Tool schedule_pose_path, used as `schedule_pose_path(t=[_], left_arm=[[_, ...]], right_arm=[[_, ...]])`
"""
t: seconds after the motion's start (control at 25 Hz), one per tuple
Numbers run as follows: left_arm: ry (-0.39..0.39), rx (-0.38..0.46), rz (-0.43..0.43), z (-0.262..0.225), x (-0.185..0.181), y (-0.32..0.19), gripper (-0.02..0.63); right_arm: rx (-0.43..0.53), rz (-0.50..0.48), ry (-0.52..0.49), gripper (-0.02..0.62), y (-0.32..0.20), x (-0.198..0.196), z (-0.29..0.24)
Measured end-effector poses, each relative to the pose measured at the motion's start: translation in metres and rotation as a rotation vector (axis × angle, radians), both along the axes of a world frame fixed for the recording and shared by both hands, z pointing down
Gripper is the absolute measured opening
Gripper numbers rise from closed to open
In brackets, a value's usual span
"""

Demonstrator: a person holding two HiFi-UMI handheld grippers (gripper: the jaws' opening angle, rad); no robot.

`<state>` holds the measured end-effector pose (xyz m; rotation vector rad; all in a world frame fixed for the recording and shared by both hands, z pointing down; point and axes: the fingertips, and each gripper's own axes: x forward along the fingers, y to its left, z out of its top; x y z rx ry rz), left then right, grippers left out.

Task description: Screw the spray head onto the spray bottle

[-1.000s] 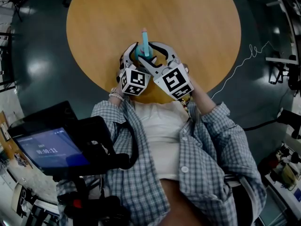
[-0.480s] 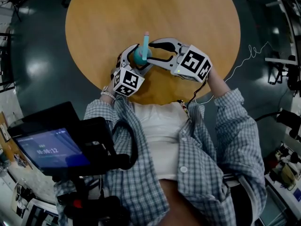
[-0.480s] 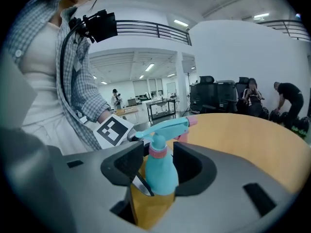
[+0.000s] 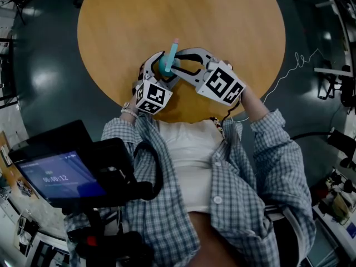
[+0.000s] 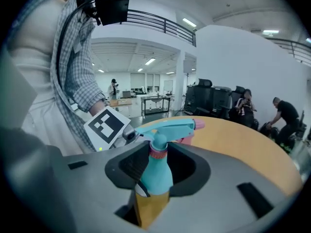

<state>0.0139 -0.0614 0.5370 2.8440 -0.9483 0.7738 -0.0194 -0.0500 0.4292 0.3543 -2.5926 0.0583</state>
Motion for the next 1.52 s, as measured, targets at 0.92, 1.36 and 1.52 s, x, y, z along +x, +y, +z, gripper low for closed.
schedule_pose_path(t=[0.92, 1.36, 1.52], left_arm=[[0.002, 0.019, -0.175, 0.003, 0.003, -0.014, 0.393], [-0.001, 0.007, -0.03, 0.003, 0.007, -0.008, 0.393], [-0.002, 0.003, -0.017, 0.004, 0.007, -0.006, 0.393]], right_arm=[[0.048, 0.543, -0.054, 0.092, -0.008, 0.009, 0.0], [-0.116, 0.217, -0.073, 0.158, 0.005, 0.019, 0.002], [-0.14, 0.252, -0.08, 0.158, -0.004, 0.018, 0.013]])
